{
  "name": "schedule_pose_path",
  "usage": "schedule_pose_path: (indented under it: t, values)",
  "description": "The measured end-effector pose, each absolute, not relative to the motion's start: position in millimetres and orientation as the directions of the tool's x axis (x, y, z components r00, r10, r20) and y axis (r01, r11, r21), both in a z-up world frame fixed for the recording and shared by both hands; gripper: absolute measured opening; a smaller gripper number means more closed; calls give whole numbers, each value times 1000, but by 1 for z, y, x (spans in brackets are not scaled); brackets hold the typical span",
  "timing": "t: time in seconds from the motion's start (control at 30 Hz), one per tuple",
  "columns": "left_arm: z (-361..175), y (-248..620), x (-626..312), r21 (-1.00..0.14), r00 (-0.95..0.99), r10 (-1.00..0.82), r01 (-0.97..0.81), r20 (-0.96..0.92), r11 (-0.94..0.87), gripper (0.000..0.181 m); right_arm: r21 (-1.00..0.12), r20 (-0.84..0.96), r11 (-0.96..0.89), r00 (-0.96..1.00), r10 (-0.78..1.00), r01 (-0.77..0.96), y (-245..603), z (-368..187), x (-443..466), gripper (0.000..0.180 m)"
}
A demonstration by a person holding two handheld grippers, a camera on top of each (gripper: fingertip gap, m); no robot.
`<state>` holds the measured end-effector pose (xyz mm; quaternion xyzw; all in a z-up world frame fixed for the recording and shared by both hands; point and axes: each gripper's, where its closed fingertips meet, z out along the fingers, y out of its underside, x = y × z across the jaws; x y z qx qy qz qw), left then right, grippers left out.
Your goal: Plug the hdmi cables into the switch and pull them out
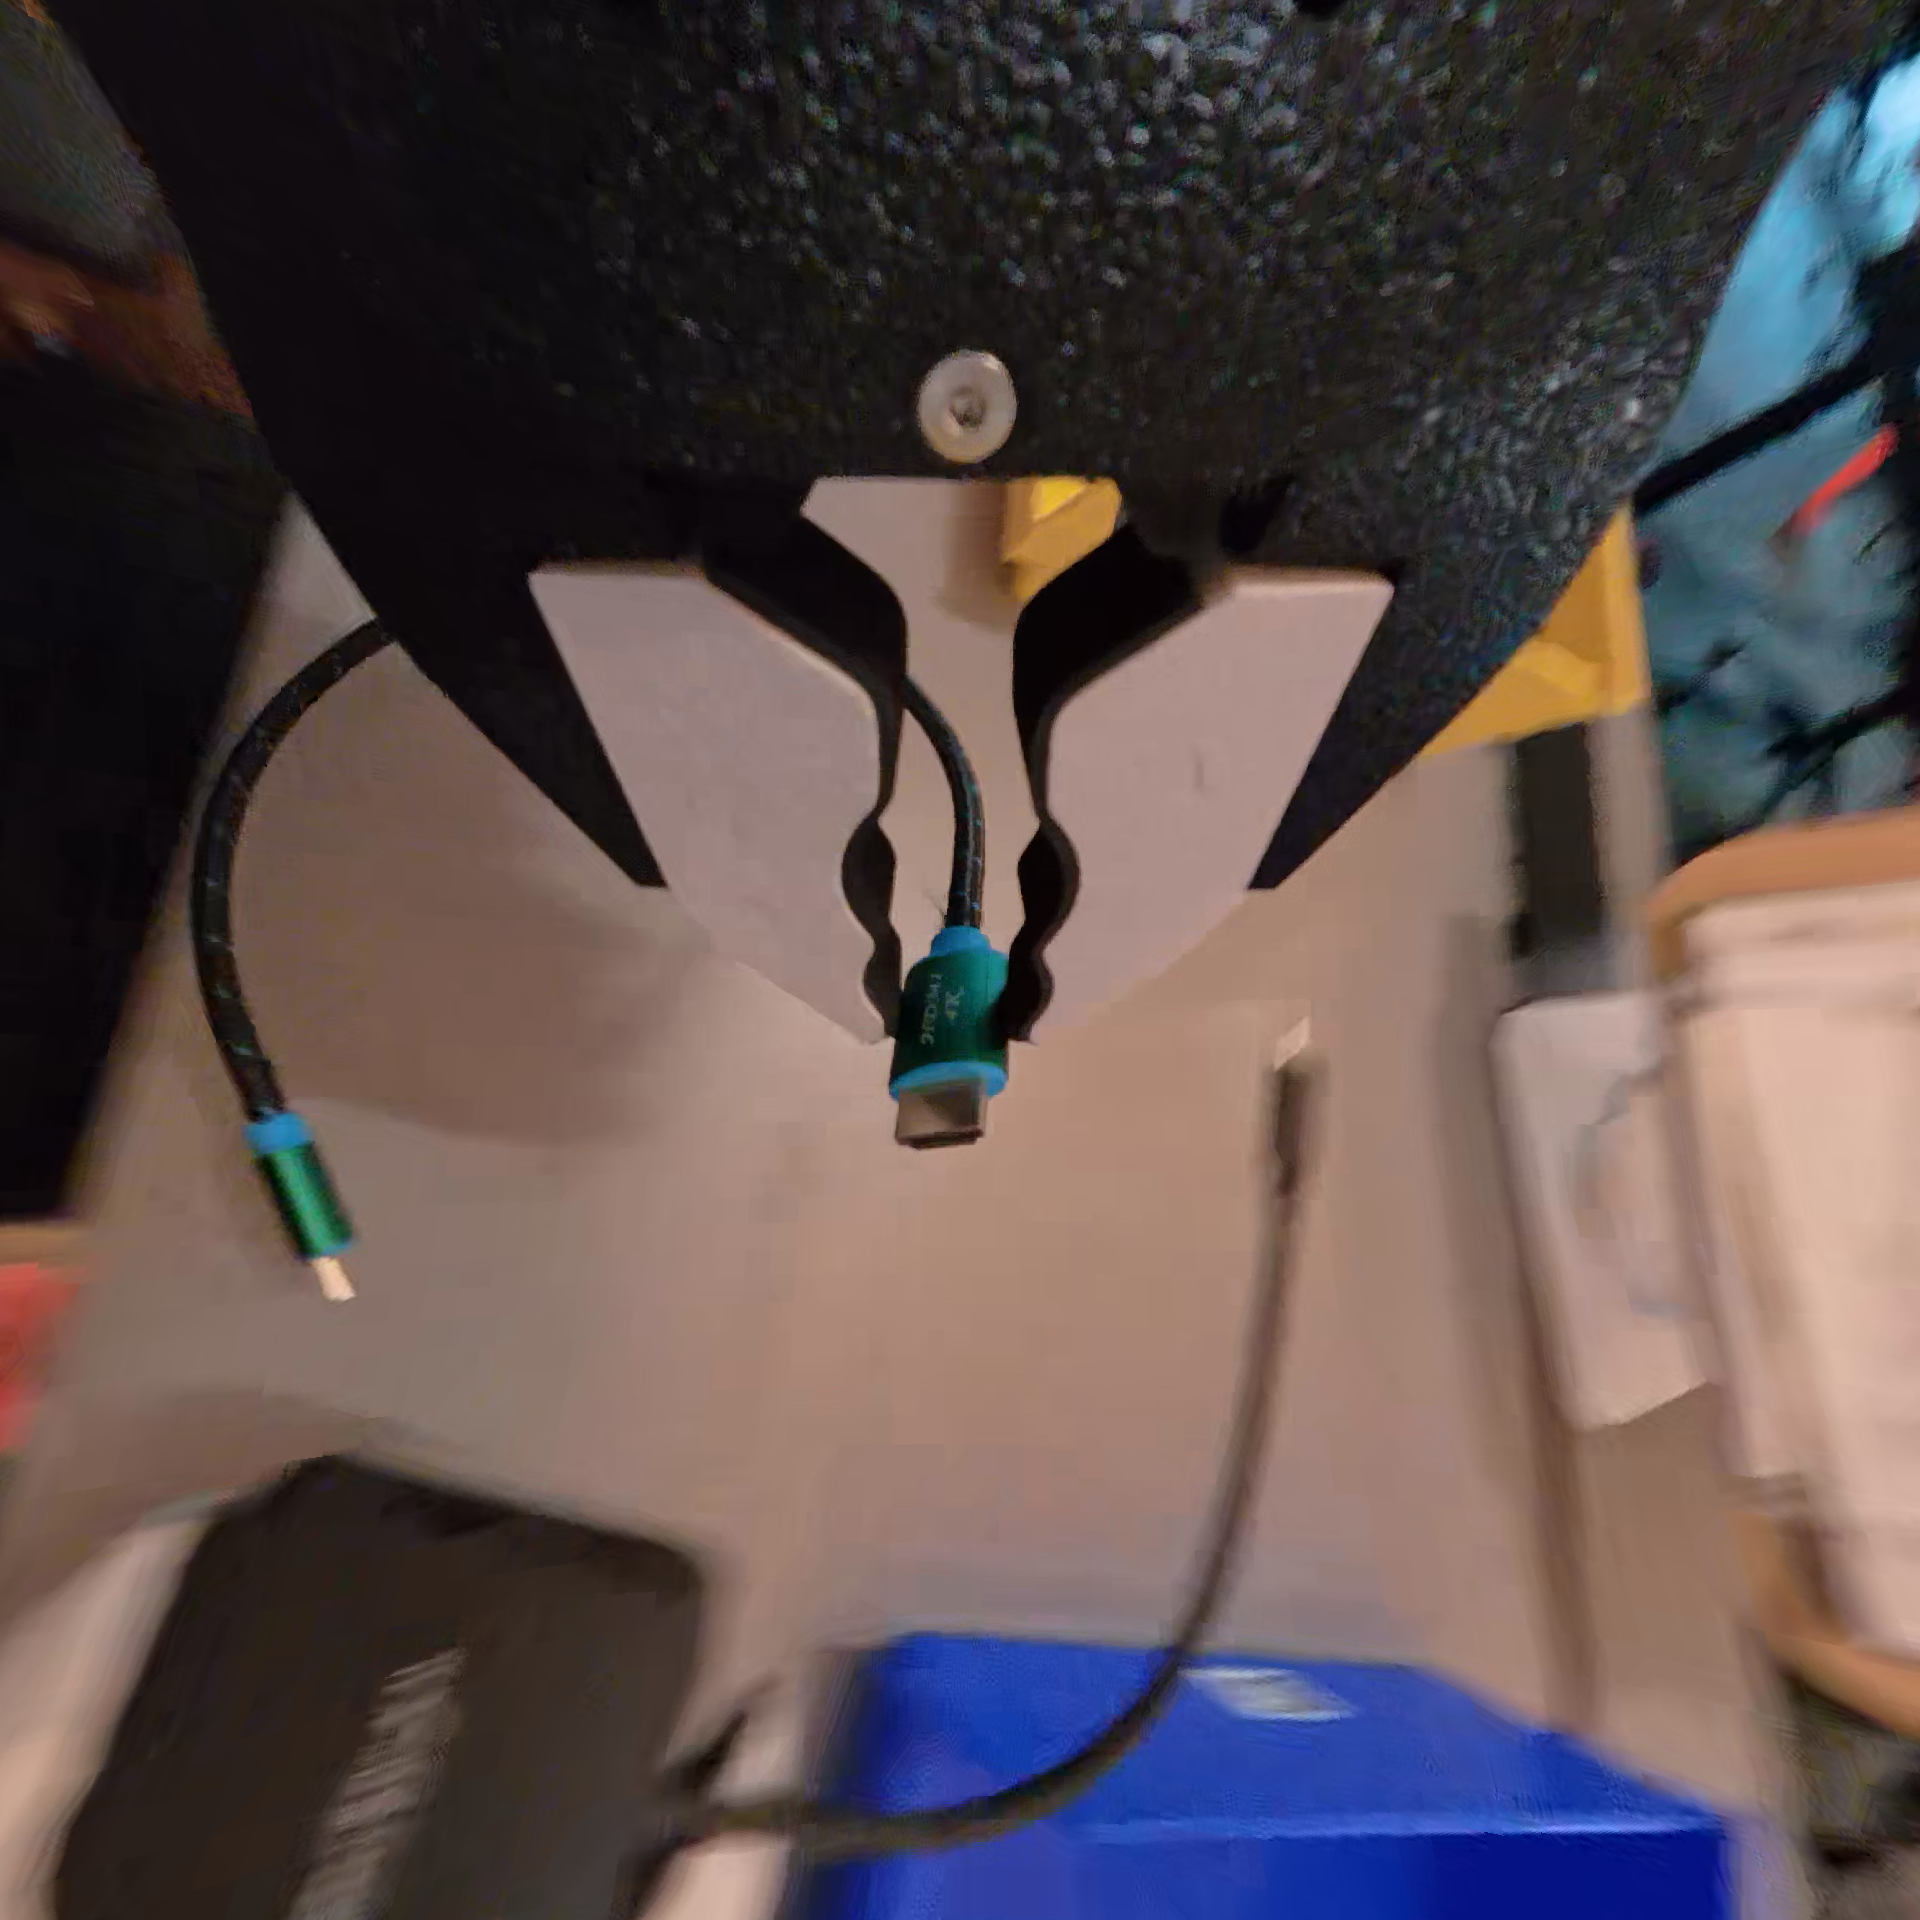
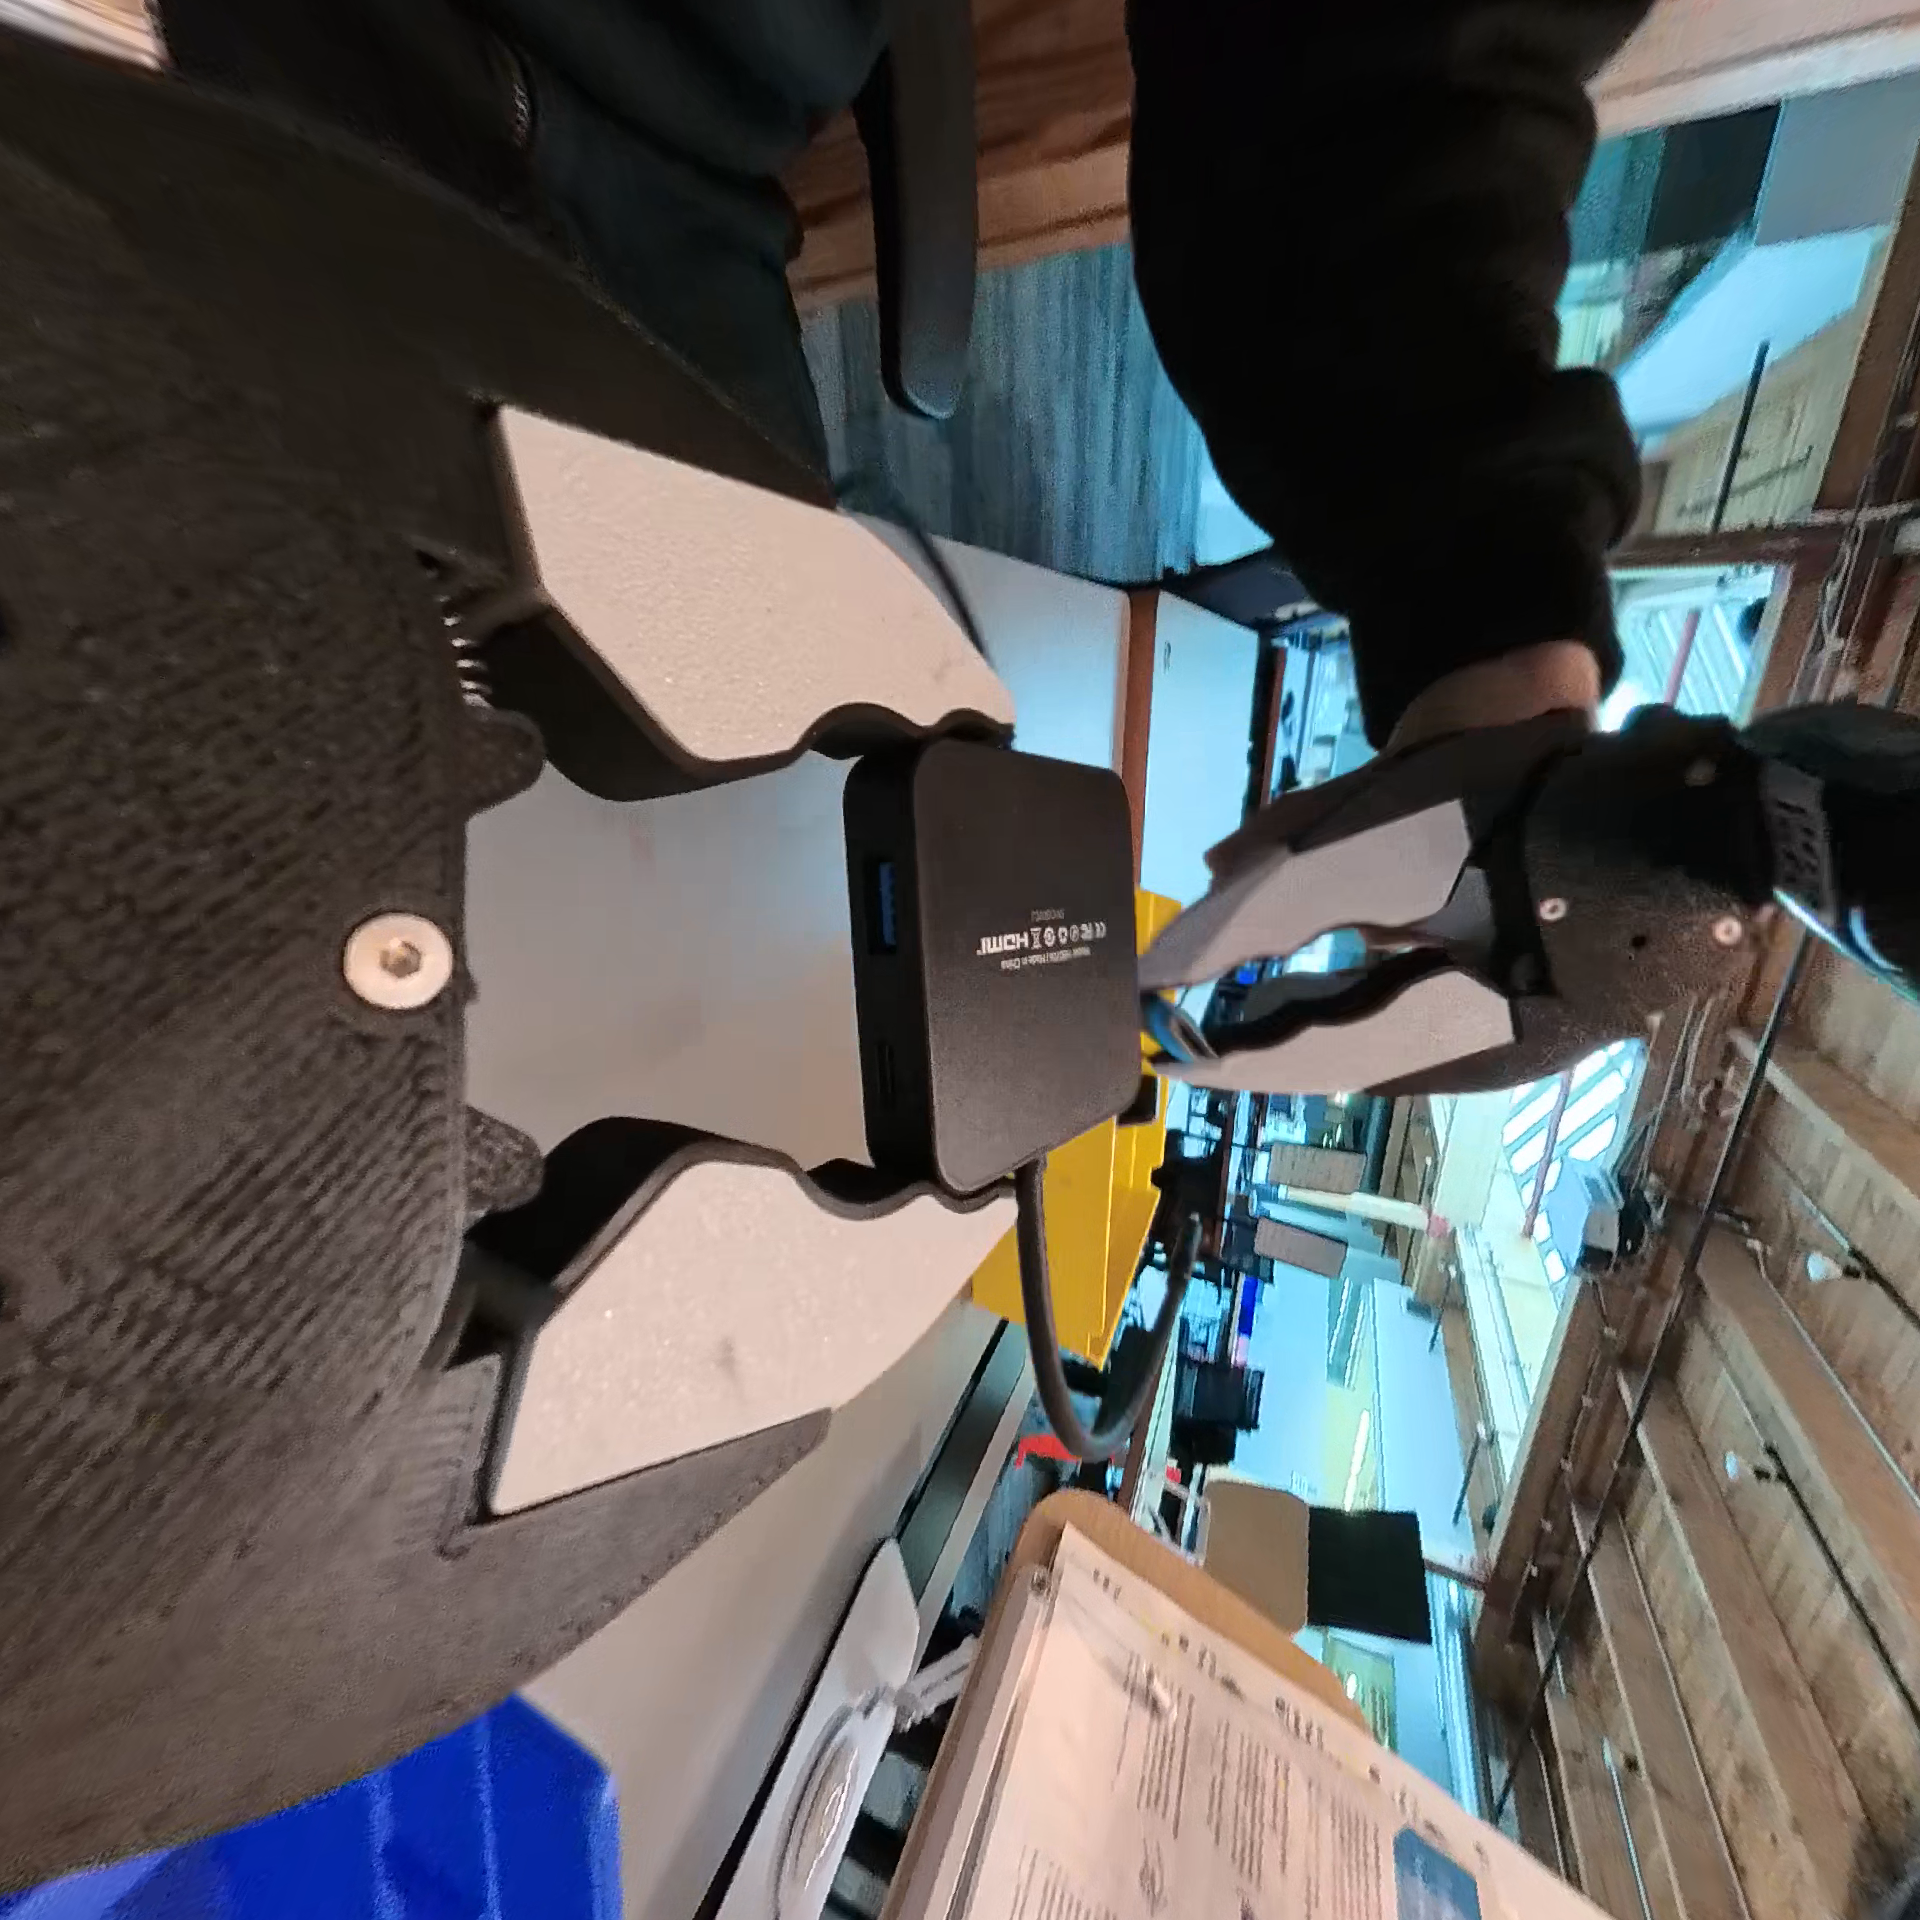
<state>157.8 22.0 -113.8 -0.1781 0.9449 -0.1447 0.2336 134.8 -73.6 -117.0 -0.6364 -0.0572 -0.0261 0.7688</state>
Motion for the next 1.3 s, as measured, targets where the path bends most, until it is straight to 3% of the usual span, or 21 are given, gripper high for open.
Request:
schedule_pose_path:
  t: [0.13, 0.23, 0.3, 0.7, 0.83, 0.97, 1.1, 1.3]
  values:
    - [-63, 95, 207, -459, -407, -549, -303, -730, 835, 19, -971, 98, 217, 995, 0, 96, -77, -113, 141, 78]
    - [-34, 120, 199, -388, -51, -406, -207, -912, 898, 18, -971, 94, 218, 995, -43, 102, -78, -113, 148, 78]
    - [-51, 119, 182, -320, 19, -323, -191, -946, 928, 17, -972, 101, 205, 993, -60, 111, -79, -115, 151, 78]
    - [-219, 22, 108, -288, -553, -266, -49, -789, 956, 9, -970, 106, 218, 994, -25, 109, -73, -119, 145, 78]
    - [-237, 15, 118, -302, -629, -251, -27, -736, 953, 4, -972, 119, 205, 993, -5, 117, -73, -122, 141, 78]
    - [-246, 13, 118, -379, -750, -305, -79, -587, 922, 28, -972, 116, 207, 993, 16, 110, -75, -124, 140, 78]
    - [-234, 11, 111, -483, -860, -300, -73, -413, 873, 32, -973, 102, 212, 995, 22, 95, -76, -125, 142, 77]
    - [-255, 15, 107, -307, -911, -73, 61, -407, 950, 29, -974, 105, 205, 994, 32, 97, -74, -127, 140, 77]
